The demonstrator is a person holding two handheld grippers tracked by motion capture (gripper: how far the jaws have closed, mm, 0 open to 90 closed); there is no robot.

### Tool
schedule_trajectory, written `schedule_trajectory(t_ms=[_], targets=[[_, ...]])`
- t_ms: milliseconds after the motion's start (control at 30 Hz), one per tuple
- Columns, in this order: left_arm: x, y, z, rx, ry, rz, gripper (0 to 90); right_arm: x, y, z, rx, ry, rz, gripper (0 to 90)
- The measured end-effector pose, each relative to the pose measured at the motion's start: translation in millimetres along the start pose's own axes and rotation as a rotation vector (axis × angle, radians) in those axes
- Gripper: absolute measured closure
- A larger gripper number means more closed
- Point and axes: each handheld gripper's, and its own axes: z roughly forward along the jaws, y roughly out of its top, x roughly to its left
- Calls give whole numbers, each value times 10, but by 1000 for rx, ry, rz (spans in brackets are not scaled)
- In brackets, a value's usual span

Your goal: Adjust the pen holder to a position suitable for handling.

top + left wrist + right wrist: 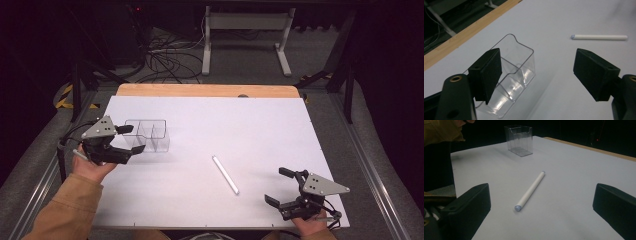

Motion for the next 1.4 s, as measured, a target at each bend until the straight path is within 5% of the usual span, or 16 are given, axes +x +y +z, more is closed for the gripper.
schedule_trajectory(t_ms=[333, 467, 567, 867, 1133, 1400], targets=[[138, 48, 114, 93, 15, 47, 252, -3, -2, 1, 1, 5, 1, 20], [228, 79, 141, 127, -32, -10, 308, -1, -3, 5, 4, 8, 2, 19], [260, 83, 155, 122, -19, -10, 300, 0, -3, 5, 3, 10, 2, 20], [297, 49, 217, 170, 3, 49, 308, 1, -3, 6, 2, 14, 2, 20], [303, 90, 261, 262, 8, 129, 324, 1, -4, 11, 2, 18, -1, 20], [338, 82, 332, 332, -3, 156, 347, 2, -4, 9, 2, 24, -3, 19]])
